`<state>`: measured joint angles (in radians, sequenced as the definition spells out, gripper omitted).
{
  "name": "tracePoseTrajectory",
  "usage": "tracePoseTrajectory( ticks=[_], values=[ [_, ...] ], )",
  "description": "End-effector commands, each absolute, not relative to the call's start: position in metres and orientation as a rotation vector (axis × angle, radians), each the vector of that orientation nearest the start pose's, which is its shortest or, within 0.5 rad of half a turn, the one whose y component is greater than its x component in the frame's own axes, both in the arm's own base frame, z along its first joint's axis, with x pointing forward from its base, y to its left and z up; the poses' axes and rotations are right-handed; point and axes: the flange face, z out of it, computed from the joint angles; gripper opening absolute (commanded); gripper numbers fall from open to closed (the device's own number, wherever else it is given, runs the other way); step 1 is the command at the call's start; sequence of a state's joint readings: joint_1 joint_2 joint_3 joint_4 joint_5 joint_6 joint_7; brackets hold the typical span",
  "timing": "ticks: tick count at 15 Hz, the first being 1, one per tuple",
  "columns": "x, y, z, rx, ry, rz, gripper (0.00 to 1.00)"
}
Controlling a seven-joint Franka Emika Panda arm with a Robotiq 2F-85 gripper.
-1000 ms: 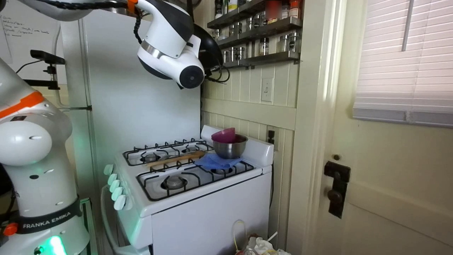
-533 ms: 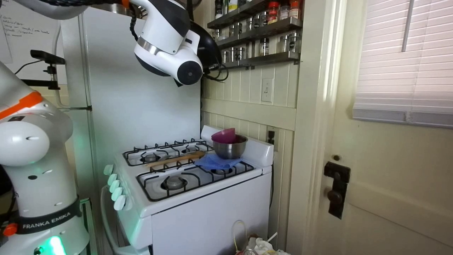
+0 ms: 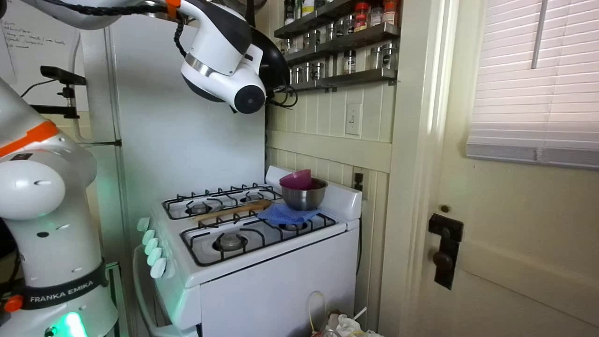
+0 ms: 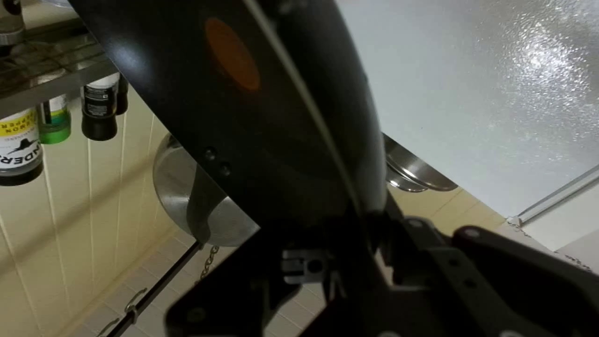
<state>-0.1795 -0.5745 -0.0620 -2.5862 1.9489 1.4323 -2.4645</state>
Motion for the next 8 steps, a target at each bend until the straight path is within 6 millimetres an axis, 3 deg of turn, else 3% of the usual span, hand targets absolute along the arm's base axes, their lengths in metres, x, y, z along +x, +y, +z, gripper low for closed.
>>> tracePoseTrajectory(
  ticks=[1,8],
  values=[
    [0.380,0.028,0.598,-0.818,-1.044,-2.092,0.02],
    [0.393,0.050,0.635,-0.790,-1.036,-2.146,0.02]
  ],
)
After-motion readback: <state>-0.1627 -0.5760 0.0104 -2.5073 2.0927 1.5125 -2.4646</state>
